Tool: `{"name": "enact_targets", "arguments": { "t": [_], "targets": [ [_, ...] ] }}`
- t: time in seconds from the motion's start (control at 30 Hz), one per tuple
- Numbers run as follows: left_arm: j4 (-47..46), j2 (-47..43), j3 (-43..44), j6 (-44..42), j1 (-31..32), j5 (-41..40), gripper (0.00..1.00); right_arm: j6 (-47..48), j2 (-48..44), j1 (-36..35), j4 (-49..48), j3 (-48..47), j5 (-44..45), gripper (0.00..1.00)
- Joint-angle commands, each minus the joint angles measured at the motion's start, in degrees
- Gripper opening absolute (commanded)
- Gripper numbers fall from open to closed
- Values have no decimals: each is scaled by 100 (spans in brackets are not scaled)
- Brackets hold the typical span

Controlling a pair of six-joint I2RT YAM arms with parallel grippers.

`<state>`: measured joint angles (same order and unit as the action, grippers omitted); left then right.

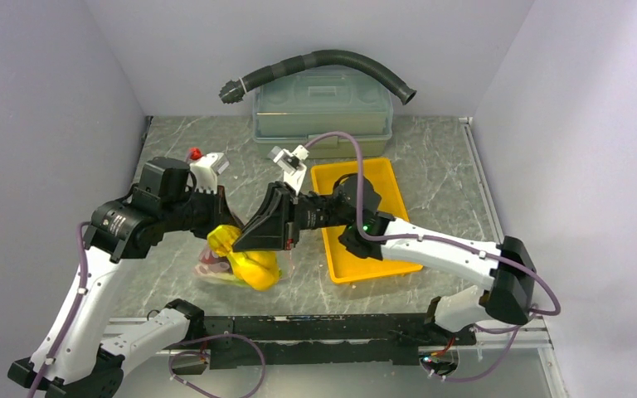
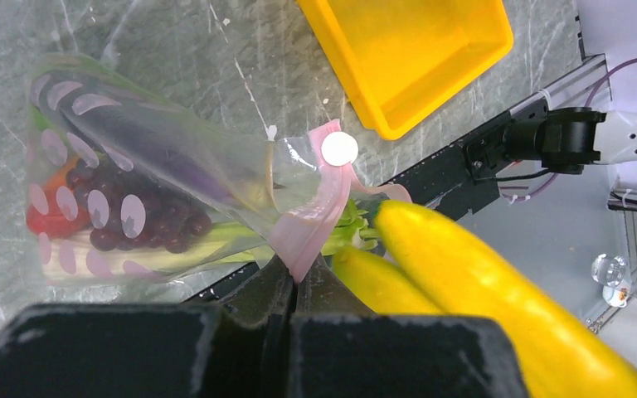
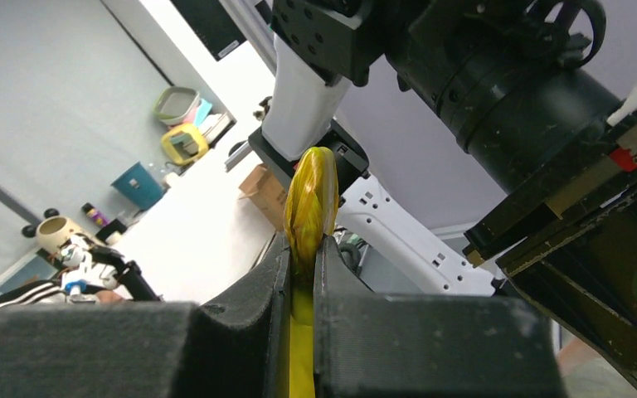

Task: Place the food in the zip-top bag and seal the zipper
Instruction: Place the fake fruit in the zipper food storage bag.

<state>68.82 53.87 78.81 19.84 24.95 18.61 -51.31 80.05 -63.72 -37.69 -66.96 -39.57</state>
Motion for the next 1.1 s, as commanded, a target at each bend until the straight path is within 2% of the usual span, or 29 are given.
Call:
{"name": "enact_targets", "arguments": {
  "t": [0.0, 0.47, 0.63, 0.83, 1.07],
  "targets": [
    [-118, -59, 386, 23, 10, 280, 0, -352, 212, -26, -1252, -292, -453, 0],
    [-26, -165, 425, -136, 10, 708, 0, -395, 562, -22, -1883, -98, -1011, 0],
    [49, -183, 493, -188, 10, 766, 0, -568, 636, -26, -2392, 268, -1128, 0],
    [82, -171, 553, -219, 10, 867, 0, -411, 595, -30, -2261, 410, -1249, 0],
    [-8, -158, 520, -172, 10, 1026, 0, -499, 831, -30, -2780, 649, -1346, 0]
  ]
}}
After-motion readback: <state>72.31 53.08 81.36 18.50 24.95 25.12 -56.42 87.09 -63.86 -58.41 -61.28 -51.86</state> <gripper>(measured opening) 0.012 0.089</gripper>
